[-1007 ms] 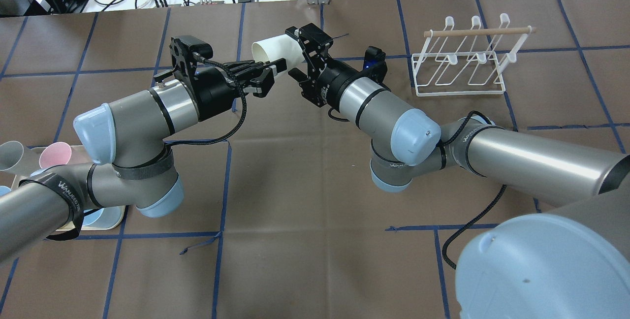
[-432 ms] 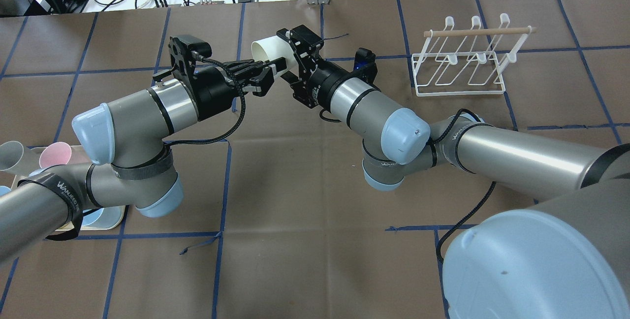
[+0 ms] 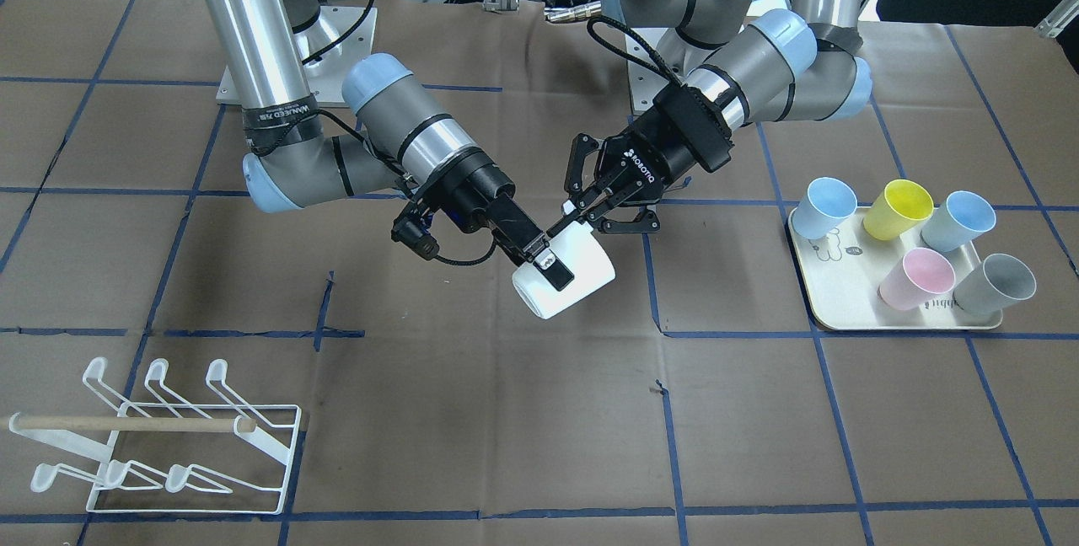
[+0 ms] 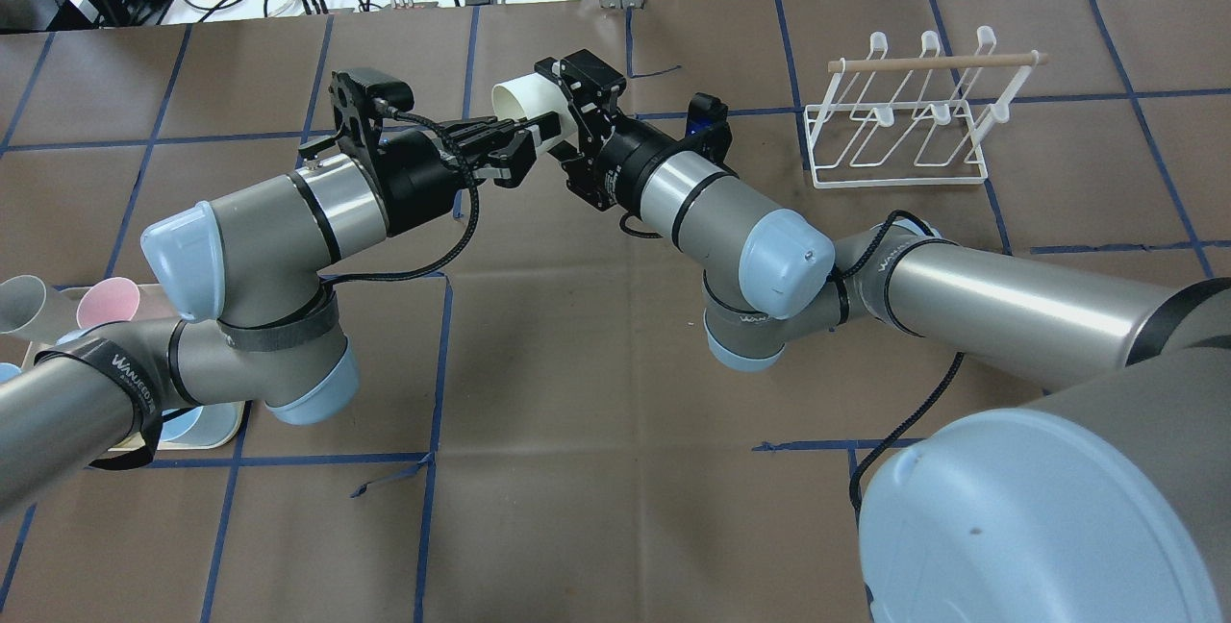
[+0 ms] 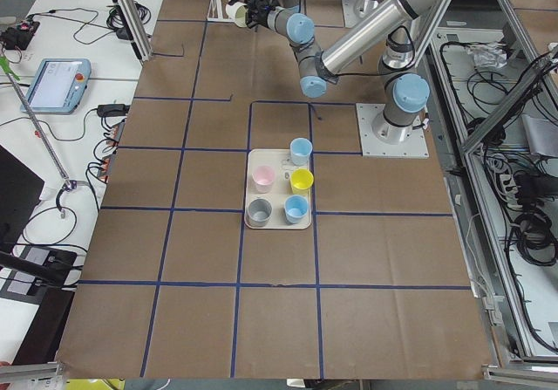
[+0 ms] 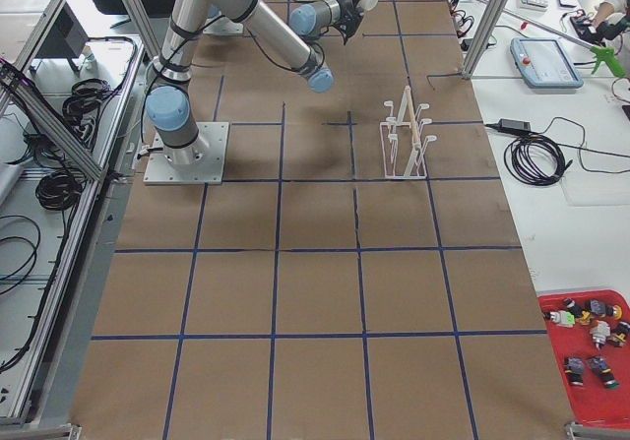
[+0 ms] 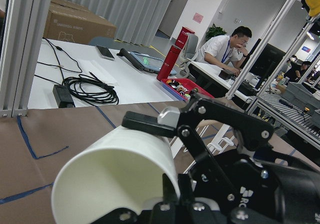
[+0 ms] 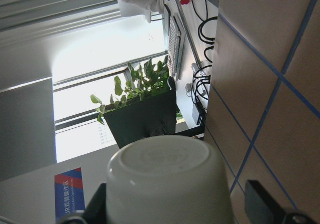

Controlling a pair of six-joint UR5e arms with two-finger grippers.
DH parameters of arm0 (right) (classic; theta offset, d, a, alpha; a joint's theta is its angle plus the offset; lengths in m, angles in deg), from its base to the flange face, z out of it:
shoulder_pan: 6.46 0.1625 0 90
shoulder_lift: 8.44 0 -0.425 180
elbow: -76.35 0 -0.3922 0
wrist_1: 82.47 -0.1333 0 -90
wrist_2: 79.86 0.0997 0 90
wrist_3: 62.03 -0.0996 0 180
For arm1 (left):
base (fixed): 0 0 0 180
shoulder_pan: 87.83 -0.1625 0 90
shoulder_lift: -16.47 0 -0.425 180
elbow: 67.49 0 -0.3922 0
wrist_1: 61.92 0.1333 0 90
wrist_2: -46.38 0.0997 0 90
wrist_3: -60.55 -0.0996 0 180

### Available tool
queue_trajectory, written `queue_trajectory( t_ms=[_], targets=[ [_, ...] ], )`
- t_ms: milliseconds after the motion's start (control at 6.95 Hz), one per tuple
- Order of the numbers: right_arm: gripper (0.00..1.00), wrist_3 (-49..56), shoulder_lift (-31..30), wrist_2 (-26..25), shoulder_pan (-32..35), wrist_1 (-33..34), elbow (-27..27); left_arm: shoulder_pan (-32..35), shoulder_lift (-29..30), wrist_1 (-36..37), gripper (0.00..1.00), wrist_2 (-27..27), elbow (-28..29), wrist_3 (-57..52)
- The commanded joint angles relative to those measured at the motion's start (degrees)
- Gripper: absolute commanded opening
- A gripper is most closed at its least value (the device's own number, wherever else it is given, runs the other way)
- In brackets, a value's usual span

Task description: Transfer IKEA cup to right arm and place on rack

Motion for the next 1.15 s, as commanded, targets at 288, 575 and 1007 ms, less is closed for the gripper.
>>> queue_trajectory(
  t_ms=[288, 575, 1007],
  targets=[
    [0.74, 0.0, -0.2, 0.1, 0.0, 0.0, 1.0, 0.0, 0.0, 0.1, 0.10, 0.2, 0.3, 1.9],
    [0.58, 0.0, -0.3, 0.5, 0.0, 0.0, 1.0, -0.1, -0.1, 0.2, 1.00, 0.3, 0.7, 5.3],
    [0.57, 0.0, -0.3, 0.6, 0.0, 0.0, 1.0, -1.3, -0.4, 0.9, 1.00, 1.0, -0.1, 6.3]
  ],
)
